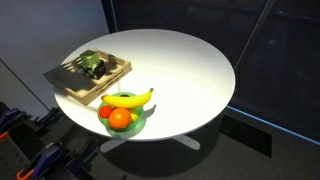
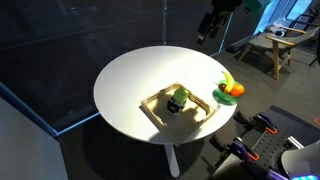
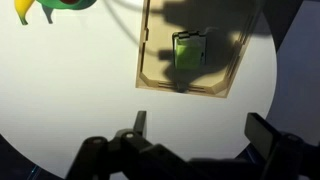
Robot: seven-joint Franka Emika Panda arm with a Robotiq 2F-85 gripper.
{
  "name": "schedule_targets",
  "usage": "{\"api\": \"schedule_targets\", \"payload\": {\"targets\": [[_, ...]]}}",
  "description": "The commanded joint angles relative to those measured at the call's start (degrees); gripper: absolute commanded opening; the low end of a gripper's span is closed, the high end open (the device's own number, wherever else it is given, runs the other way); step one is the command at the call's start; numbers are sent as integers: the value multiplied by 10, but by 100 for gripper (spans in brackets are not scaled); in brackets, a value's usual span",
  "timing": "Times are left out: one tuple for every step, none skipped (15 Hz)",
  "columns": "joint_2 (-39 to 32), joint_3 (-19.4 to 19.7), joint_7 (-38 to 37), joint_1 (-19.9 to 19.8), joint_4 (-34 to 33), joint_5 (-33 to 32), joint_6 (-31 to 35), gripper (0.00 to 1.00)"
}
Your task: Remove the light green toy block from the box
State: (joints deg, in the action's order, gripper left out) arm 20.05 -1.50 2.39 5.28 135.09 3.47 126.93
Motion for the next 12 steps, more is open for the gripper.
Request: {"api": "schedule_targets", "payload": {"targets": [[0, -4, 1, -4, -2, 2, -2, 100], [1, -4, 1, -4, -2, 2, -2, 100], [1, -4, 1, -4, -2, 2, -2, 100], [1, -4, 1, -4, -2, 2, -2, 100], [1, -4, 1, -4, -2, 2, -2, 100], [1, -4, 1, -4, -2, 2, -2, 100], [1, -4, 1, -4, -2, 2, -2, 100], [-4, -5, -2, -5, -6, 0, -3, 100], [-11, -5, -3, -4, -11, 1, -7, 100], [-17, -6, -5, -5, -15, 1, -10, 100], [-22, -7, -6, -5, -17, 0, -11, 100], [-30, -8, -8, -4, -22, -1, -13, 100]]}}
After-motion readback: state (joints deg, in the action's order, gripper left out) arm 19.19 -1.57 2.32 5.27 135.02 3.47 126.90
